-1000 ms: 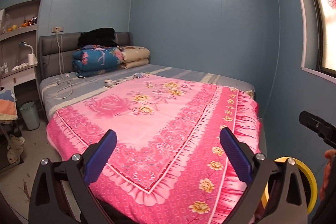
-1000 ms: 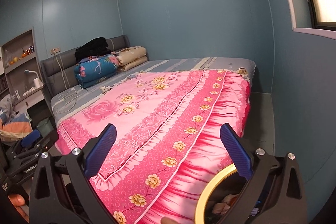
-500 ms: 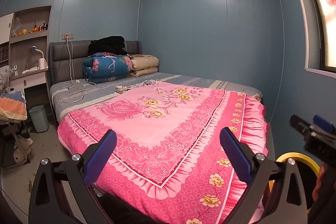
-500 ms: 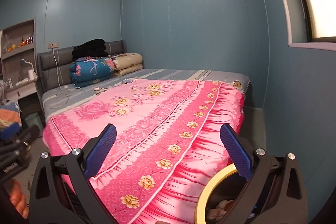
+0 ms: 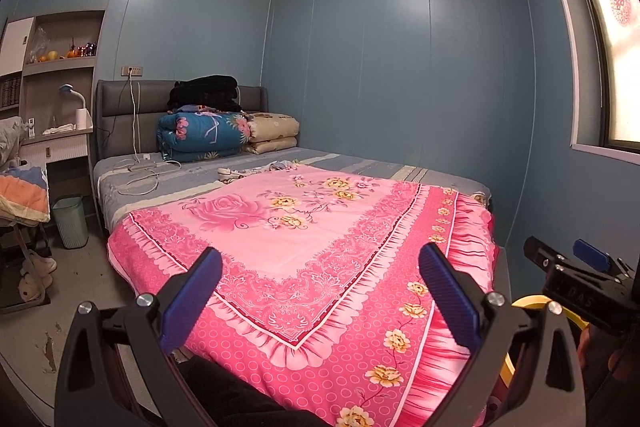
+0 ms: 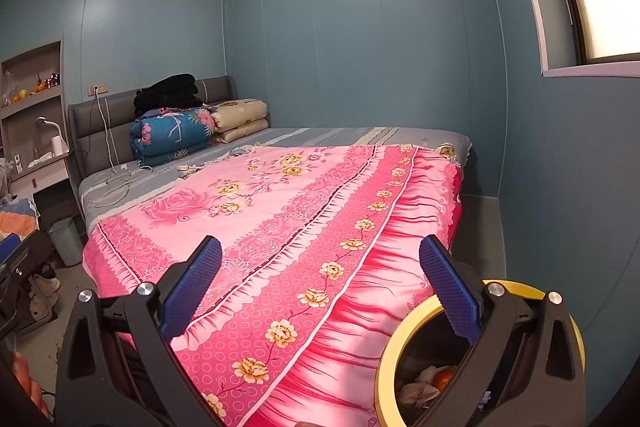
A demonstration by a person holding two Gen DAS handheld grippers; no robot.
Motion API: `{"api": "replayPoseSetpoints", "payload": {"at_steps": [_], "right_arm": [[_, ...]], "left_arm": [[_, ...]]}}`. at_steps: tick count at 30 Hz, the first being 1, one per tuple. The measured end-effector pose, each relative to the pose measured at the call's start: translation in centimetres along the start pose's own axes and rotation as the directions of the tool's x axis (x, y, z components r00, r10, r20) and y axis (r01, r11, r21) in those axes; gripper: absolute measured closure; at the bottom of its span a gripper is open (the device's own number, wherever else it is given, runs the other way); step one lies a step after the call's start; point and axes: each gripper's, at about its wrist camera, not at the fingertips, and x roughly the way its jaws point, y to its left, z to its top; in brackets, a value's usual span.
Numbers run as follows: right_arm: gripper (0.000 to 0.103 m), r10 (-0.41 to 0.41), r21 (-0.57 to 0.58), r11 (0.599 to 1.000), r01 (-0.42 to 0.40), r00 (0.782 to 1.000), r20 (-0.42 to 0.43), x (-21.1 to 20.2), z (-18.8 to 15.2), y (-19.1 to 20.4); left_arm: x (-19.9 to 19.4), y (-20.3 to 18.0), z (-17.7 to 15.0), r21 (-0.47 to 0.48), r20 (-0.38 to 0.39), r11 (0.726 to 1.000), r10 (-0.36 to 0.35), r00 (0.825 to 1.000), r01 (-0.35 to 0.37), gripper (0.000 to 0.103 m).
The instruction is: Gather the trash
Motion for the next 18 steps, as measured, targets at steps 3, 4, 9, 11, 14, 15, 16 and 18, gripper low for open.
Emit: {"api": "replayPoseSetpoints", "payload": {"at_steps": [3, 4, 9, 11, 14, 15, 16, 18], "right_arm": [[0.008, 0.003, 0.009, 1.000, -0.003, 1.000, -0.002, 0.13, -0.04, -0.28], [0.008, 0.001, 0.009, 1.000, -0.001, 1.000, -0.004, 0.21, -0.09, -0.39], [0.008, 0.003, 0.016, 1.000, -0.003, 1.000, -0.013, 0.31, -0.08, -0.51], [0.008, 0.002, 0.018, 1.000, -0.001, 1.000, -0.018, 0.36, -0.15, -0.52], [0.008, 0.002, 0.019, 1.000, -0.002, 1.000, -0.030, 0.58, -0.19, -0.51], [0.008, 0.003, 0.020, 1.000, -0.003, 0.999, -0.032, 0.63, -0.20, -0.47], [0.008, 0.005, 0.020, 1.000, -0.004, 0.999, -0.037, 0.79, -0.14, -0.49], [0.008, 0.004, 0.018, 1.000, -0.004, 0.999, -0.040, 0.85, -0.08, -0.35]], "left_arm": [[0.04, 0.08, -0.04, -0.009, -0.001, 1.000, -0.005, 1.000, 0.005, 0.008], [0.00, 0.12, -0.05, -0.013, -0.001, 1.000, -0.006, 1.000, 0.006, 0.008], [0.07, 0.26, -0.11, -0.022, -0.005, 1.000, -0.011, 1.000, 0.011, 0.008], [0.11, 0.39, -0.16, -0.027, -0.005, 1.000, -0.013, 1.000, 0.012, 0.008], [0.32, 0.56, -0.17, -0.035, -0.012, 0.999, -0.012, 1.000, 0.012, 0.008], [0.40, 0.63, -0.19, -0.039, -0.015, 0.999, -0.012, 1.000, 0.011, 0.008], [0.38, 0.60, -0.23, -0.040, -0.017, 0.999, -0.014, 1.000, 0.013, 0.008], [0.41, 0.66, -0.29, -0.043, -0.020, 0.999, -0.016, 1.000, 0.015, 0.008]]}}
